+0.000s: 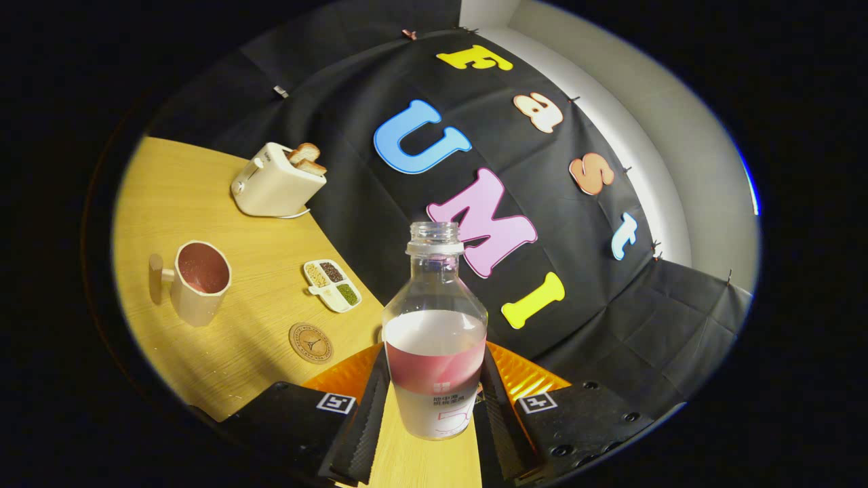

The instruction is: Take the bottle from table, then pour the juice into the cup, finally place the bottle on the coaster

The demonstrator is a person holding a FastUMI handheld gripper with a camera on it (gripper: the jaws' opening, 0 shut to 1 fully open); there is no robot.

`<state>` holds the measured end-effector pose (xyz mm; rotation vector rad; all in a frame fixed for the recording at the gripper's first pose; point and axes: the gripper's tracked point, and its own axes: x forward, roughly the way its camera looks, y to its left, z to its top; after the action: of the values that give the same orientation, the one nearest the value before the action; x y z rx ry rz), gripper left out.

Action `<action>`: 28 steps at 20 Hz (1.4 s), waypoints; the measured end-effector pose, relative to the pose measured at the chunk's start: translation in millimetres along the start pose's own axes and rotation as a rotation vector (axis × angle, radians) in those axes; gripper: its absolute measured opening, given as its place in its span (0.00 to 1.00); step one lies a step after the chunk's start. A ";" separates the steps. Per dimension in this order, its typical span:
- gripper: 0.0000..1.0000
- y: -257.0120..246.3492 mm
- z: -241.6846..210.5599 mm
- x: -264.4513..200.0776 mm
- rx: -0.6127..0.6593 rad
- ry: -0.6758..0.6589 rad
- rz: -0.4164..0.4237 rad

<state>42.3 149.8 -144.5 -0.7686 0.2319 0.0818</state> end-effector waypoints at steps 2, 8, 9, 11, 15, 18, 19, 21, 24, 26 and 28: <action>0.71 9.9 3.5 3.1 -0.062 -0.005 0.016; 0.71 37.3 17.5 6.0 -0.211 -0.044 0.051; 0.71 41.2 17.8 6.3 -0.233 -0.046 0.057; 0.71 50.2 18.3 9.7 -0.279 -0.049 0.065; 0.71 63.2 16.8 16.9 -0.362 -0.044 0.085; 0.71 71.9 14.9 19.7 -0.413 -0.035 0.099; 0.71 74.7 14.0 20.5 -0.430 -0.033 0.103; 0.71 80.6 13.1 21.6 -0.460 -0.035 0.111; 0.71 87.4 10.0 25.0 -0.500 -0.031 0.125; 0.71 93.6 8.1 27.7 -0.524 -0.026 0.139; 0.71 99.0 5.0 30.6 -0.551 -0.021 0.150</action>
<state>57.3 223.9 -215.5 -1.2969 0.2503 0.3044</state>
